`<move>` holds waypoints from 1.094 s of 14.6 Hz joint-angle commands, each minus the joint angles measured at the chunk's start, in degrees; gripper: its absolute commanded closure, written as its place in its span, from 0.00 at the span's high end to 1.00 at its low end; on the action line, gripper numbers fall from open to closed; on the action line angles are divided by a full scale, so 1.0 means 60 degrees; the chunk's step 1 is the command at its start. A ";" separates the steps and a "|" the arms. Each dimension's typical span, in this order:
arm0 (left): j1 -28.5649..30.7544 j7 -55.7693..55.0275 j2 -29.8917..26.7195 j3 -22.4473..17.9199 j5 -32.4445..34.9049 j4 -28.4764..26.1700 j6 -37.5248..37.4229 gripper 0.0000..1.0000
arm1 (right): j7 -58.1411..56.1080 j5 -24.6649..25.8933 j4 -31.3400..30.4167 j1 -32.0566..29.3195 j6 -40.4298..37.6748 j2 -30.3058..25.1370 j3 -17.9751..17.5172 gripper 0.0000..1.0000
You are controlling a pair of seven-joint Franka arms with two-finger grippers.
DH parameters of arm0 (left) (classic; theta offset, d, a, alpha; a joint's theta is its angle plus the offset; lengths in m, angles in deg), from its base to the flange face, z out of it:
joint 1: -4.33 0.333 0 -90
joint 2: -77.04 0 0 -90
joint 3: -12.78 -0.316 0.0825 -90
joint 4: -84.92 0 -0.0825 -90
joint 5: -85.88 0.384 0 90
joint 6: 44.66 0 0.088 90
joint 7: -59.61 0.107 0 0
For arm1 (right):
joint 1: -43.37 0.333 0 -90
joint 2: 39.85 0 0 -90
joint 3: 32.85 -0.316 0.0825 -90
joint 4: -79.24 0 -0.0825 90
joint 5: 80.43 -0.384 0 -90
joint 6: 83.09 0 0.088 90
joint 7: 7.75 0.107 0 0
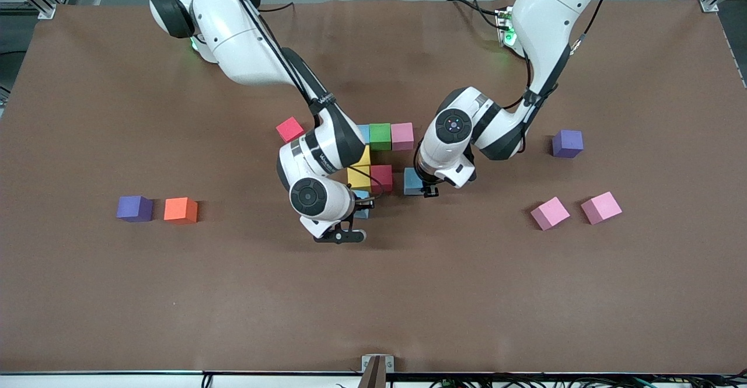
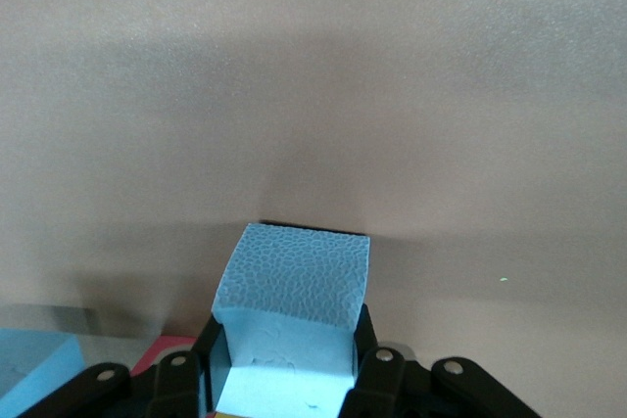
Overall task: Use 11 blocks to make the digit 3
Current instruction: 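Place both blue blocks beside the red and yellow blocks, then open both grippers and lift them away from the blocks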
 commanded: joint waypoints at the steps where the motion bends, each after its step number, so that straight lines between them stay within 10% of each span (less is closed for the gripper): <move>1: -0.0320 -0.0557 0.0100 -0.0065 0.0189 -0.0079 0.0308 0.49 | -0.0003 0.0156 0.0180 0.0150 -0.0091 0.0141 0.0095 0.52; 16: -0.0481 -0.0836 0.0627 -0.0079 0.0233 0.0258 0.0557 0.53 | -0.0017 0.0375 0.0092 0.0223 -0.0106 0.0141 0.0095 0.53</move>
